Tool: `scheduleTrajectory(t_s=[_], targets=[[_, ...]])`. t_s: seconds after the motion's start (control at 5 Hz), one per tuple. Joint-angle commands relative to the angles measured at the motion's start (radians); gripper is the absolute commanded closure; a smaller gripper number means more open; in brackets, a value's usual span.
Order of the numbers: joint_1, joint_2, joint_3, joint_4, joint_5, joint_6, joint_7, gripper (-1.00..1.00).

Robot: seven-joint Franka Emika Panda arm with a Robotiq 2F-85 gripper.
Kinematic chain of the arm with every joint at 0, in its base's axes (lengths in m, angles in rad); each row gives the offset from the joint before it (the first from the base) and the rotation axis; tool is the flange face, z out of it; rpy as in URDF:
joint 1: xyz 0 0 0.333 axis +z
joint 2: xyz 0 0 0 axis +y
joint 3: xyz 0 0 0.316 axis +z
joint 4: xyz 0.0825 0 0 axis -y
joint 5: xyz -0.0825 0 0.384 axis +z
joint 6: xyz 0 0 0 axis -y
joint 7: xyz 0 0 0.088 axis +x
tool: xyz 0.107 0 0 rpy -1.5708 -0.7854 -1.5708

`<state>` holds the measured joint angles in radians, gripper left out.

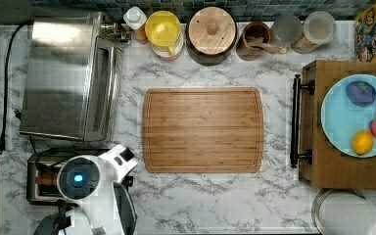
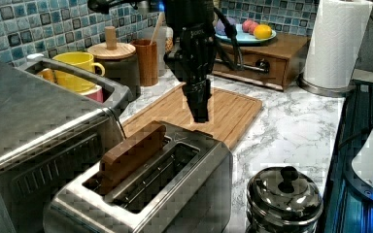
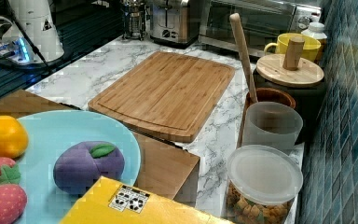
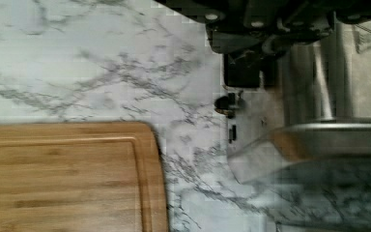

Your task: Turn on the toaster.

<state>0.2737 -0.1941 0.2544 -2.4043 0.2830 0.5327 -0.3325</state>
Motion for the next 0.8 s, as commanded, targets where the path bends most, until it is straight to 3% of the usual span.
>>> scheduleTrajectory(t_s=[0.2,0.8], targets=[[0.034,-0.024,-0.001,-0.022,0.088,0.034,-0.113,1.00],[0.011,0.108,0.003,0.011,0.012,0.048,-0.019,1.00]])
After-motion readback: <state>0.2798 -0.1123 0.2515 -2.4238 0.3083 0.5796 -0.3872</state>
